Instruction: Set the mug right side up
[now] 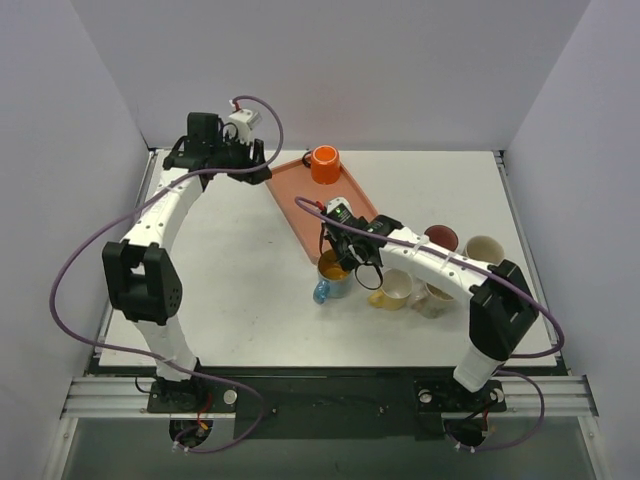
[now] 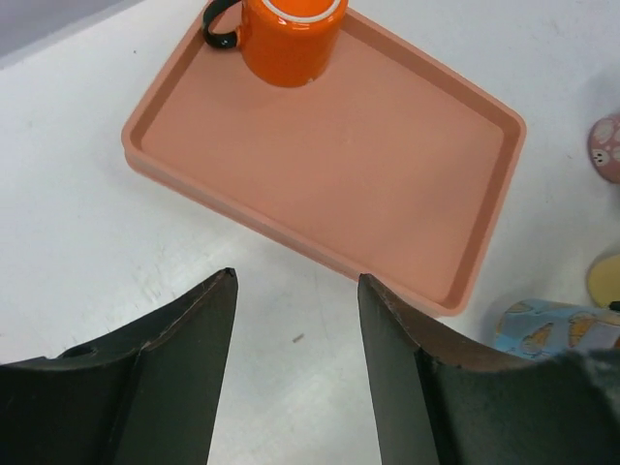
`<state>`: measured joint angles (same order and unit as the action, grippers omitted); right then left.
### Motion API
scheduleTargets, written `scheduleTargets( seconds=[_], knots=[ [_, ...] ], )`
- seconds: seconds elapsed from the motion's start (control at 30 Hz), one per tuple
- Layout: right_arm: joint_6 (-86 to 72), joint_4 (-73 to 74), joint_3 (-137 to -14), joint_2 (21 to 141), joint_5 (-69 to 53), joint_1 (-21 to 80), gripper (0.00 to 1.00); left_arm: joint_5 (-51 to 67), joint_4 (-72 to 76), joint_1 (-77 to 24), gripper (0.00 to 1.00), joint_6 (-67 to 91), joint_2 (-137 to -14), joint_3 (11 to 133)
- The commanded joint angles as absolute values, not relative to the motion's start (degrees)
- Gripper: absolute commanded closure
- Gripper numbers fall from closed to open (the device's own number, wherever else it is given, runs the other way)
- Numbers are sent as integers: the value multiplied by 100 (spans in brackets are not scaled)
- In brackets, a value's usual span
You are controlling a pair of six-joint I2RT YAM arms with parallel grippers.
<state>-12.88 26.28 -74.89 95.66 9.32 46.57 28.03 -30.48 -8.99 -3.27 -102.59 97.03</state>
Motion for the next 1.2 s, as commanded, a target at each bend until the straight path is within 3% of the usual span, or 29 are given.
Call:
scheduleTargets(
  seconds=[0.0, 0.2, 0.27, 0.37, 0.47, 0.63, 0.67, 1.17],
  knots=[
    [-1362, 2444, -7296, 9299, 1152, 4413, 100, 3268, -2523, -993, 37, -1221, -11089, 10395],
    [-1266, 2241, -7093, 9395, 1002, 4289, 100, 3279, -2531, -1239, 32, -2504, -12356, 11732],
    [-1231, 2241, -7075, 9430, 862, 4236, 93, 3147, -2584, -1239, 32, -2479, -12918, 12443],
    [-1126, 2276, -7154, 9431, 625, 4123, 70, 2831, -2839, -1257, 31, -2426, -13935, 13890],
    [-1046, 2399, -7207, 9360, 501, 4087, 62, 2707, -2446, -1274, 29, -2417, -14483, 14440],
    [-809, 2864, -7514, 9133, 282, 4078, 50, 2804, -1425, -1301, 26, -3057, -14783, 14019],
    [-800, 2917, -7567, 9097, 264, 4078, 34, 2821, -1285, -1309, 25, -3111, -14905, 14045],
    [-773, 3190, -7453, 8315, 360, 3982, 33, 2619, -405, -1520, 23, -3779, -15671, 14353]
  ],
)
